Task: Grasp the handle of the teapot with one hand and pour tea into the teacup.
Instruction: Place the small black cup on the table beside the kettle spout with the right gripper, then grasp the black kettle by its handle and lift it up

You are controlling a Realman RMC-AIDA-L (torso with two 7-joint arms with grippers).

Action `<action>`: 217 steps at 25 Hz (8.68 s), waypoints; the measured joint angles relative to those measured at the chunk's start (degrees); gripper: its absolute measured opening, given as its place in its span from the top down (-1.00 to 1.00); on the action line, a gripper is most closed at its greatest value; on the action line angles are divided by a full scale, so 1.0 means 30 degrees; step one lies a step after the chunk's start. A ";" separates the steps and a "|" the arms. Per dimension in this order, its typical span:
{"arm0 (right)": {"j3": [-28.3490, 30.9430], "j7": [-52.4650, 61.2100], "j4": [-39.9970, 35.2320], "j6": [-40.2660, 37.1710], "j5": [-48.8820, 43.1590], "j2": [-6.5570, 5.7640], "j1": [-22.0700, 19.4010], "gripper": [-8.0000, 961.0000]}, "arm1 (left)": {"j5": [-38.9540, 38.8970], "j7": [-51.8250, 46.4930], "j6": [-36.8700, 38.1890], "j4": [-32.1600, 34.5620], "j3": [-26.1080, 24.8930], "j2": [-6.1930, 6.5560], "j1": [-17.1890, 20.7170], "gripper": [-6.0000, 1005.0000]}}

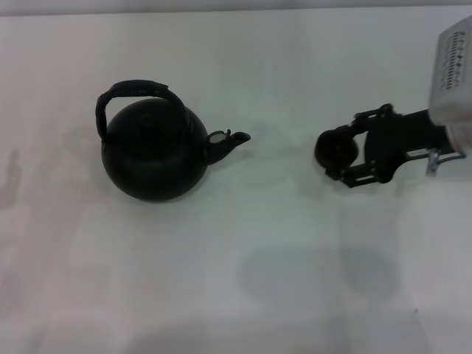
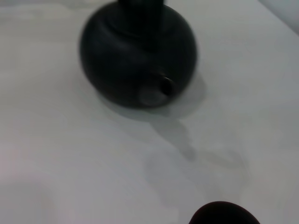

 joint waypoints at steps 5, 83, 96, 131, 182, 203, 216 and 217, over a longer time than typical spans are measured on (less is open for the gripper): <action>-0.1544 0.0095 -0.0097 -0.0689 0.0778 0.0036 0.0220 -0.52 | 0.0089 0.0000 0.0007 -0.0001 0.0038 -0.0019 -0.0045 -0.11; -0.2922 0.1751 0.0204 -0.1509 0.0344 -0.0012 0.0998 -0.80 | 0.0137 0.0218 0.0175 0.0000 0.0033 -0.0007 0.0104 -0.02; 0.6171 -0.3390 -0.1033 0.2296 0.5844 -0.0091 -0.0627 -0.81 | 0.0220 0.0265 0.0338 -0.0001 0.0521 -0.0040 0.0070 0.00; 1.0183 -1.3122 -0.9683 0.1585 1.1967 -0.0112 -0.1735 -0.80 | 0.1096 -0.1759 -0.0946 0.0002 0.6985 0.0112 -0.2186 0.04; 1.0190 -1.3883 -0.9690 0.0171 1.2027 -0.0110 -0.1323 -0.79 | 0.1803 -0.5940 -0.5246 0.2167 0.6735 -0.0001 -0.3646 0.60; 1.0211 -1.5274 -1.0741 0.0575 1.3828 -0.0081 -0.1604 -0.79 | 0.9928 -1.4753 -1.0353 1.2678 0.6941 -0.0068 -0.3455 0.66; 1.0234 -1.5979 -1.1226 0.1487 1.5792 -0.0081 -0.2226 -0.79 | 1.7163 -2.2263 -1.5119 1.9684 1.1335 -0.0065 -0.3440 0.67; 1.0234 -1.6127 -1.1342 0.1635 1.5998 -0.0082 -0.2263 -0.79 | 1.7358 -2.2436 -1.5195 1.9924 1.1463 -0.0065 -0.3468 0.67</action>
